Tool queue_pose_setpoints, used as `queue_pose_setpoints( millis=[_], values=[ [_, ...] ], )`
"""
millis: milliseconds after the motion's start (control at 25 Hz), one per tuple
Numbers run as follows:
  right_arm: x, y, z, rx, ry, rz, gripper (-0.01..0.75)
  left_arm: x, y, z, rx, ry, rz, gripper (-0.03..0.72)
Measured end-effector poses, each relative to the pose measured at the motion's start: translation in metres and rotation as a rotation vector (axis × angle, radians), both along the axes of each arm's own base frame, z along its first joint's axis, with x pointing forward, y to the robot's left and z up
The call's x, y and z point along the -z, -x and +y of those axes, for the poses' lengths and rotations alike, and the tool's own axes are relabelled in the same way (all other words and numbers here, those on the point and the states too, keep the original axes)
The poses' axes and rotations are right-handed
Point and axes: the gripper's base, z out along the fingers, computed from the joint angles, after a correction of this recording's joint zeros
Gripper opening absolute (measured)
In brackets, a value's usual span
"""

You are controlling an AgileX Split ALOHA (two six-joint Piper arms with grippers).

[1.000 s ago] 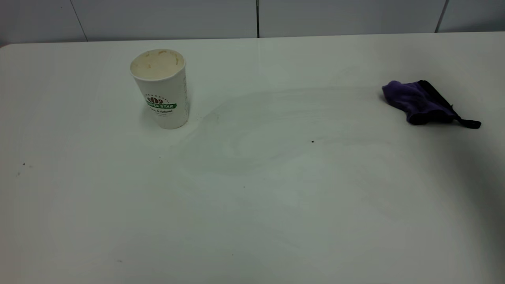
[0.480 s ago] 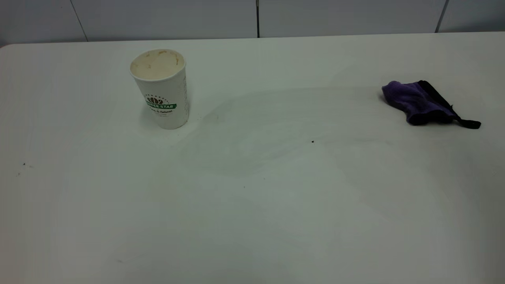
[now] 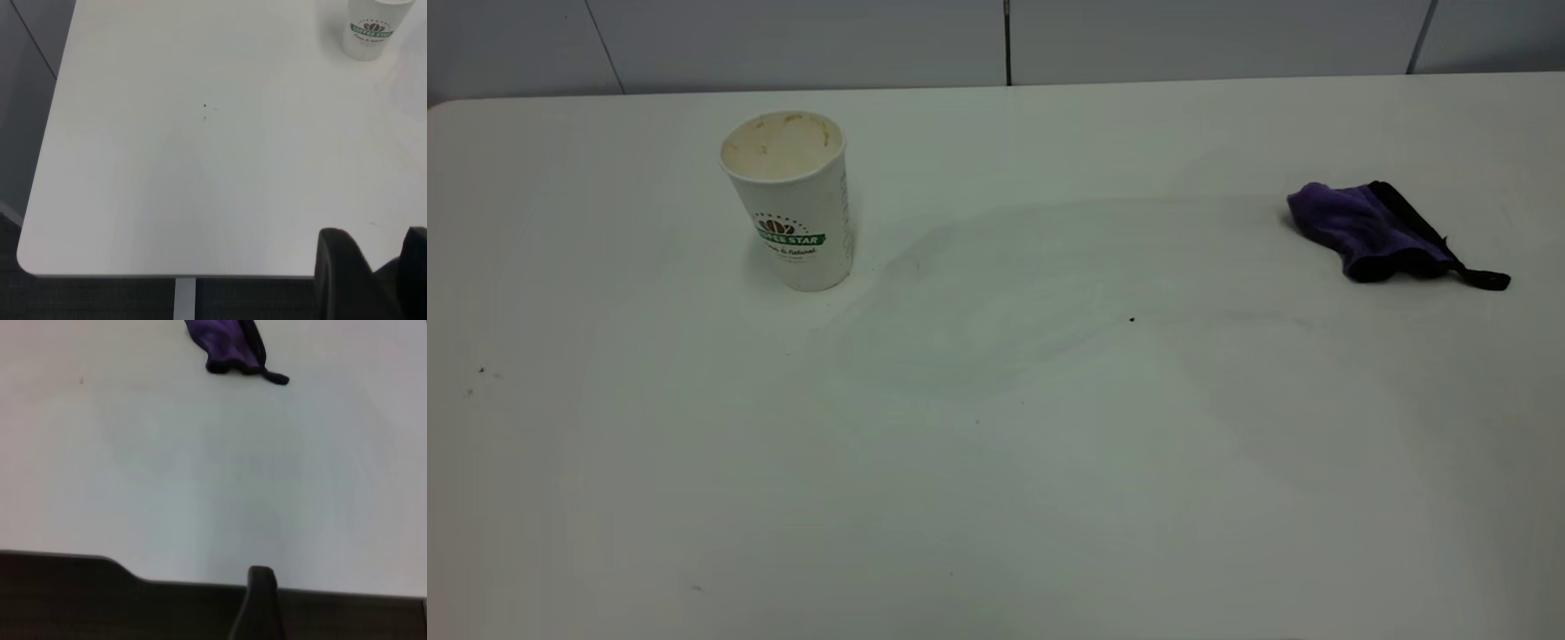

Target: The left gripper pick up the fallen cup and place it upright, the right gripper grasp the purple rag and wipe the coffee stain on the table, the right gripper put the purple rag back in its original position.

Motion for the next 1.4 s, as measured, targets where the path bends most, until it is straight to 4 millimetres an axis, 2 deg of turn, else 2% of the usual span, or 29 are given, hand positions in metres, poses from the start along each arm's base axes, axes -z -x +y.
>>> queue_pose_setpoints(
  millis=[320, 720, 960, 1400],
  values=[
    [0.01, -0.009, 0.001, 0.006, -0.012, -0.026, 0.666, 0.0, 0.0, 0.0, 0.0, 0.0, 0.0, 0.242],
    [0.01, -0.009, 0.001, 0.012, -0.02, -0.031, 0.63, 0.0, 0.0, 0.0, -0.001, 0.001, 0.0, 0.242],
    [0.01, -0.008, 0.001, 0.013, -0.021, -0.04, 0.544, 0.0, 0.0, 0.0, -0.001, 0.001, 0.0, 0.242],
    [0.009, 0.011, 0.0, 0.013, -0.037, -0.173, 0.379, 0.0, 0.0, 0.0, -0.001, 0.001, 0.0, 0.242]
  ],
)
